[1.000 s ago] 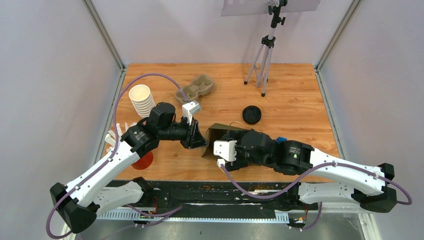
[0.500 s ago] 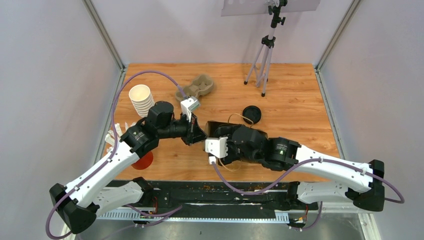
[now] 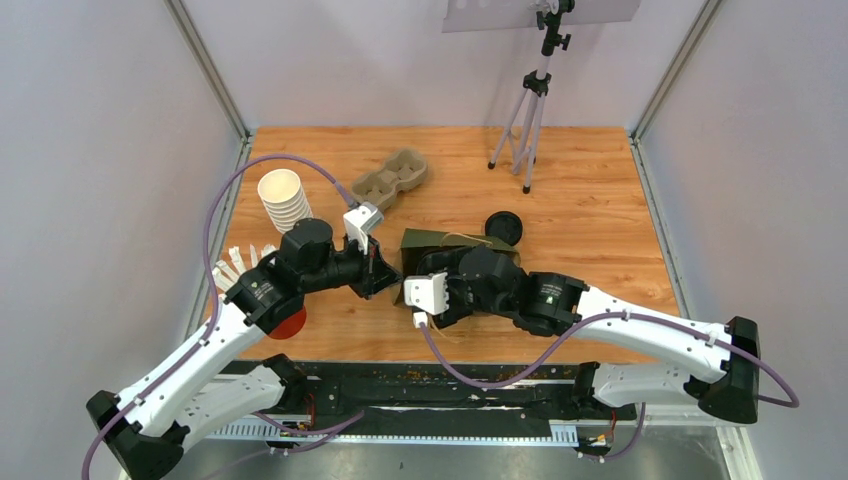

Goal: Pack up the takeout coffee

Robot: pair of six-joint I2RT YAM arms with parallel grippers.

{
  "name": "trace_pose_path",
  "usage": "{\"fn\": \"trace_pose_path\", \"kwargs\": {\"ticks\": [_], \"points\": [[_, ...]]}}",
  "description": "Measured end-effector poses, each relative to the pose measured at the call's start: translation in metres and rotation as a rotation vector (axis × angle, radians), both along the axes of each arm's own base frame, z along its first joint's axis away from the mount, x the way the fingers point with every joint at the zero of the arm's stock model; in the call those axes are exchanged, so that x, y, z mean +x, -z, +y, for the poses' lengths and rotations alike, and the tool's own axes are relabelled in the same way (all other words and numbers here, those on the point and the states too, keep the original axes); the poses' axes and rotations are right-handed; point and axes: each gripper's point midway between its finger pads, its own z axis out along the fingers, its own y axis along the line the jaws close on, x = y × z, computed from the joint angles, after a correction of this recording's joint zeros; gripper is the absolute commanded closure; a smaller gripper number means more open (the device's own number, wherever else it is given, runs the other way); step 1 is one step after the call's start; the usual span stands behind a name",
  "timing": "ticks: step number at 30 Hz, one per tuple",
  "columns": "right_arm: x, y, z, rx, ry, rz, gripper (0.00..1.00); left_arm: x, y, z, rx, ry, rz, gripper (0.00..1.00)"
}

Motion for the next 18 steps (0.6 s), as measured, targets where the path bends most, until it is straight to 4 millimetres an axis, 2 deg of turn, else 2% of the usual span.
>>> {"fn": "trace_pose_path", "kwargs": {"ticks": [5, 11, 18], "points": [[-0.001, 0.012, 0.001, -0.021, -0.028, -0.008, 0.29, -0.006, 0.018, 0.005, 0.034, 0.001, 0.038, 0.93], [0.001, 0.025, 0.004, -0.046, -0.064, -0.051, 0.29, -0.011, 0.017, 0.007, 0.034, 0.014, 0.037, 0.93], [0.006, 0.034, 0.018, -0.08, -0.119, -0.095, 0.29, -0.014, 0.019, 0.007, 0.038, 0.028, 0.051, 0.93]]}}
